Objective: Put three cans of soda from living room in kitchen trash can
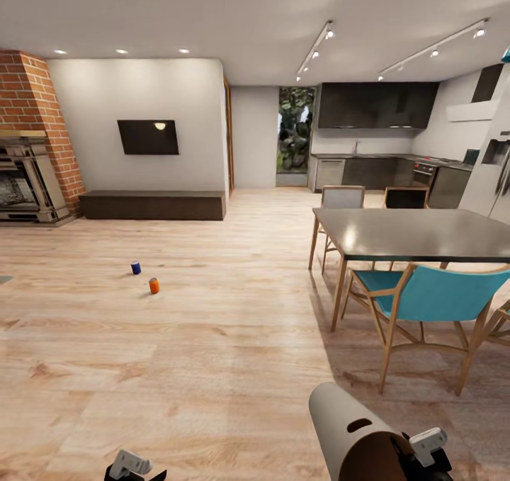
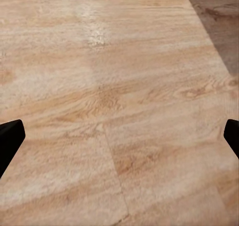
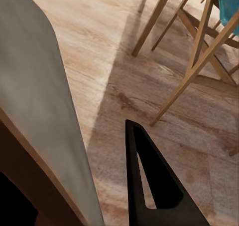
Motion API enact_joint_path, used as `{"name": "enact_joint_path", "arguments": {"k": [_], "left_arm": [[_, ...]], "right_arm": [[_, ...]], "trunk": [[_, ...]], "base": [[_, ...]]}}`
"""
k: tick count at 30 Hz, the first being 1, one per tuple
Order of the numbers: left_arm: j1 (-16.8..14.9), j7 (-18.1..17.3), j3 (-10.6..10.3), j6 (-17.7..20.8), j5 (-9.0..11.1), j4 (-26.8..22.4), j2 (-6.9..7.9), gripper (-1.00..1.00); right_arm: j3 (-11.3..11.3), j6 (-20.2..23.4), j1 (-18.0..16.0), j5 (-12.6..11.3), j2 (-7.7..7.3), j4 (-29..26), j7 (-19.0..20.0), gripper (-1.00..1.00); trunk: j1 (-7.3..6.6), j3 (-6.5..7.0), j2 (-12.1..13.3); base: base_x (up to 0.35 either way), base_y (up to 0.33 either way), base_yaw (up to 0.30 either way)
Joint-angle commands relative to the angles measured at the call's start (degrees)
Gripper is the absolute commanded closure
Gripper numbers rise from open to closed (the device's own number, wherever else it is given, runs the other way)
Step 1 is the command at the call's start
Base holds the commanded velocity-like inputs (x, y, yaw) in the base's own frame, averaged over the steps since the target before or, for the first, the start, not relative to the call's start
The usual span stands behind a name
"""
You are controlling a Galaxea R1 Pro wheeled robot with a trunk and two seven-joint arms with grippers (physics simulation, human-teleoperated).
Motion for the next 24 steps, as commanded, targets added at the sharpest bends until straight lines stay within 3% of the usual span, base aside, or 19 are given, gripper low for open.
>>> {"name": "enact_joint_path", "arguments": {"k": [1, 8, 13, 24], "left_arm": [[0.0, 0.0, 0.0, 0.0, 0.0, 0.0, 0.00, -1.00], [0.0, 1.0, 0.1, -0.6, 0.1, -0.1, 0.00, -1.00], [0.0, 1.2, 0.2, -1.4, 0.1, 0.0, 0.03, -1.00], [0.0, 1.2, 0.2, -1.5, 0.1, -0.1, -0.02, -1.00]], "right_arm": [[-1.0, 0.0, 0.0, -0.4, 0.00, -0.1, 0.5, 1.00], [-1.0, -0.1, 0.0, -0.4, 0.70, -0.4, 0.4, 1.00], [-1.0, -0.1, 0.0, -0.4, 2.02, -0.8, -0.2, 1.00], [-1.0, 0.1, 0.0, -0.6, 2.80, -0.9, -1.2, 1.00]], "trunk": [[-0.23, 0.19, 0.4], [-0.67, 0.55, 1.2], [-0.67, 0.55, 1.2], [-0.67, 0.55, 1.2]], "base": [[0.000, 0.000, 0.000], [0.000, 0.000, 0.000], [0.000, 0.000, 0.000], [0.000, 0.000, 0.000]]}}
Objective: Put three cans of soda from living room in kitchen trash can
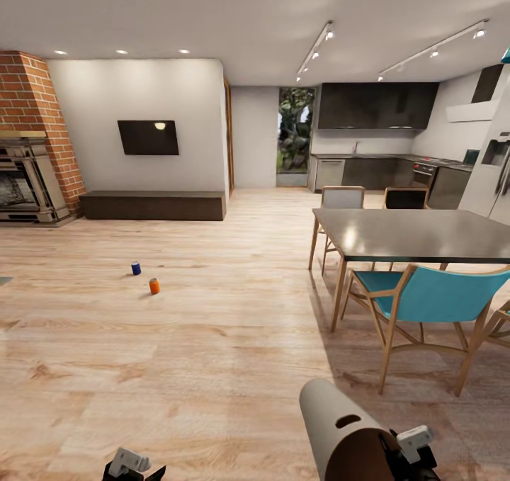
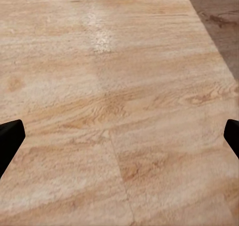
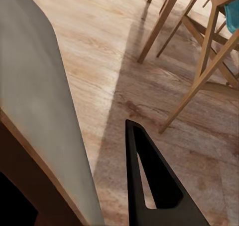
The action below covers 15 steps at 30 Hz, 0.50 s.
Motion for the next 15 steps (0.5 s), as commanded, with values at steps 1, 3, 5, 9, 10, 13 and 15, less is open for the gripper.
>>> {"name": "enact_joint_path", "arguments": {"k": [1, 3, 5, 9, 10, 13, 15], "left_arm": [[0.0, 0.0, 0.0, 0.0, 0.0, 0.0, 0.00, -1.00], [0.0, 0.0, 0.0, 0.0, 0.0, 0.0, 0.01, -1.00], [0.0, 0.0, 0.0, 0.0, 0.0, -0.1, 0.01, -1.00], [0.0, 0.0, 0.0, 0.0, 0.0, -0.1, 0.00, -1.00], [0.0, 0.0, 0.0, 0.0, 0.0, -0.1, 0.00, -1.00], [0.0, 0.0, 0.0, 0.0, 0.0, 0.0, 0.00, -1.00], [0.0, 0.0, -0.1, 0.0, 0.0, 0.0, 0.00, -1.00]], "right_arm": [[-1.1, 0.0, 0.0, -0.7, 0.46, -0.1, -1.0, 1.00], [-1.1, -0.1, 0.0, -1.5, 1.19, -0.2, -4.9, 1.00], [-1.1, -0.1, 0.0, -1.7, 1.29, -0.3, -5.4, 1.00], [-1.1, -0.1, 0.0, -1.7, 1.38, -0.2, -5.7, 1.00], [-1.0, -0.1, 0.0, -1.8, 1.41, -0.2, -5.9, 1.00], [-1.0, -0.1, 0.0, -1.7, 1.59, -0.2, -6.1, 1.00], [-1.0, -0.1, 0.0, -1.8, 1.70, -0.2, -6.1, 1.00]], "trunk": [[0.00, 0.01, 0.0], [0.00, 0.01, 0.0], [0.00, 0.01, 0.0], [0.00, 0.01, 0.0], [0.00, 0.01, 0.0], [0.00, 0.01, 0.0], [0.00, 0.01, 0.0]], "base": [[0.000, 0.000, 0.000], [0.000, 0.000, 0.000], [0.000, 0.000, 0.000], [0.000, 0.000, 0.000], [0.000, 0.000, 0.046], [0.000, 0.000, 0.123], [0.000, 0.000, 0.209]]}}
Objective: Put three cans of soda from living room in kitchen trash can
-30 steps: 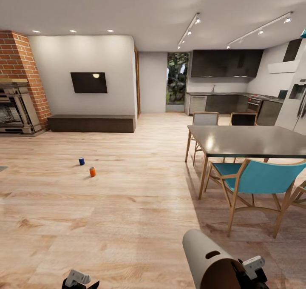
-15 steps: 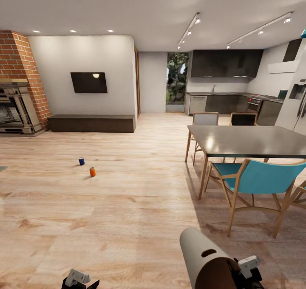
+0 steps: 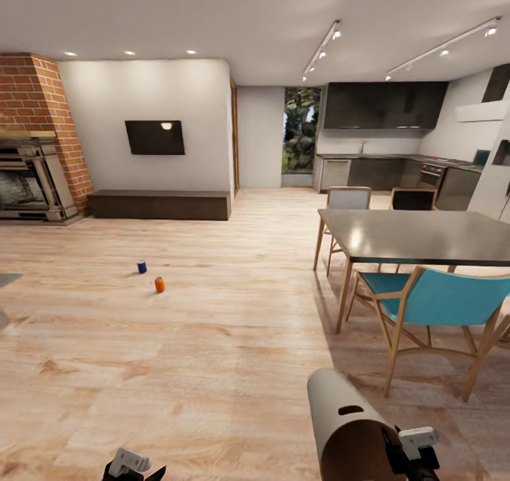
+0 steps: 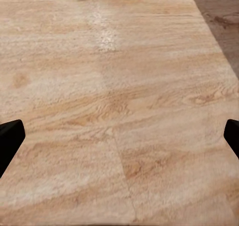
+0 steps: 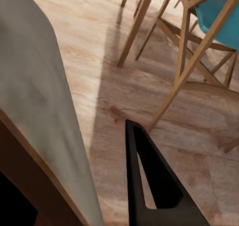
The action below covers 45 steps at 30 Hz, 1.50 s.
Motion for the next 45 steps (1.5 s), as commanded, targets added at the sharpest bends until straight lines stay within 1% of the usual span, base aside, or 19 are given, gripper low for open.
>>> {"name": "enact_joint_path", "arguments": {"k": [1, 15, 26, 33, 45], "left_arm": [[0.0, 0.0, 0.0, 0.0, 0.0, 0.0, 0.00, -1.00], [0.0, 0.1, -0.1, -0.1, -0.1, 0.1, 0.00, -1.00], [0.0, 0.1, -0.2, -0.1, -0.1, 0.1, 0.00, -1.00], [0.0, 0.1, -0.2, -0.1, -0.2, 0.1, 0.00, -1.00], [0.0, 0.1, -0.2, -0.1, -0.2, 0.1, 0.00, -1.00]], "right_arm": [[0.1, 0.0, 0.0, 0.5, 0.02, -0.1, 0.6, 1.00], [0.2, 0.0, 0.0, 0.5, 0.07, -0.1, 0.6, 1.00], [0.2, 0.0, 0.0, 0.5, 0.09, -0.1, 0.6, 1.00], [0.2, 0.1, 0.0, 0.5, 0.09, -0.1, 0.5, 1.00], [0.2, 0.1, 0.0, 0.5, 0.09, 0.0, 0.5, 1.00]], "trunk": [[0.00, 0.00, 0.0], [0.00, -0.02, 0.0], [0.00, -0.49, 0.0], [0.00, -0.72, 0.0], [0.00, -1.68, 0.0]], "base": [[0.000, 0.000, 0.220], [0.000, 0.000, 0.239], [0.000, 0.000, 0.200], [0.000, 0.000, 0.036], [0.000, 0.000, 0.051]]}}
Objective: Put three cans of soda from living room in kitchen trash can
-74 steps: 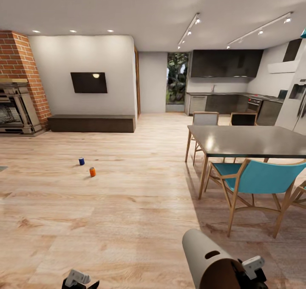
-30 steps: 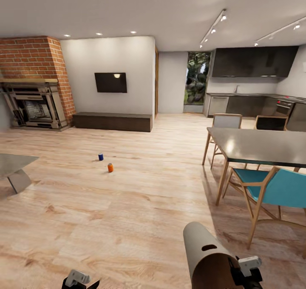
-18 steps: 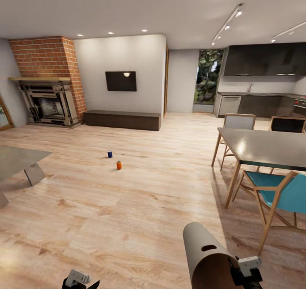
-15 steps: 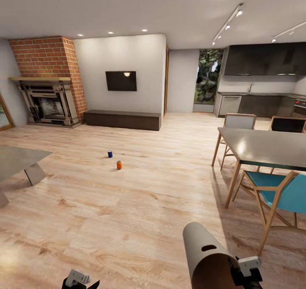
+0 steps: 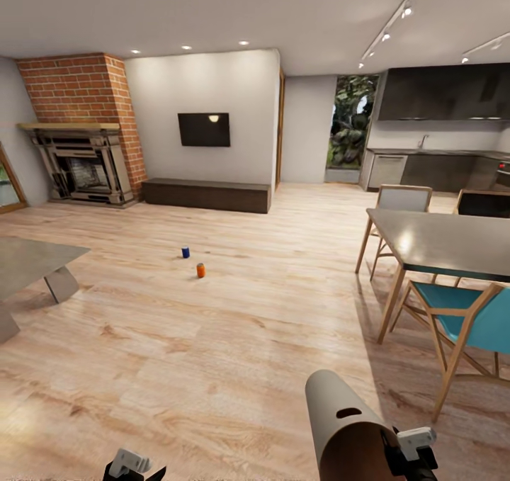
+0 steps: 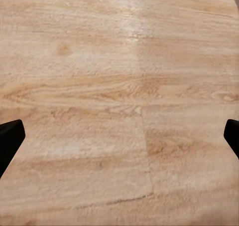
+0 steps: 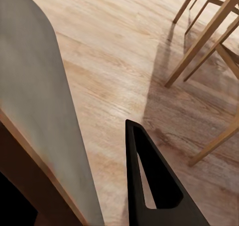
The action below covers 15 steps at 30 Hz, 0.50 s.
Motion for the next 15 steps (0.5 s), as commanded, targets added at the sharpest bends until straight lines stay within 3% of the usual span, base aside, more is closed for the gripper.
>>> {"name": "enact_joint_path", "arguments": {"k": [1, 15], "left_arm": [[0.0, 0.0, 0.0, 0.0, 0.0, 0.0, 0.00, -1.00], [0.0, 0.0, -0.1, 0.0, 0.0, 0.0, 0.00, -1.00]], "right_arm": [[-0.9, -0.1, 0.0, 0.0, 0.01, -0.1, 0.5, 1.00], [-0.9, -0.1, -0.1, 0.0, 0.41, -0.1, 0.5, 1.00]], "trunk": [[0.00, -0.08, 0.0], [0.00, -1.25, 0.0]], "base": [[0.000, 0.000, 0.071], [0.000, 0.000, 0.096]]}}
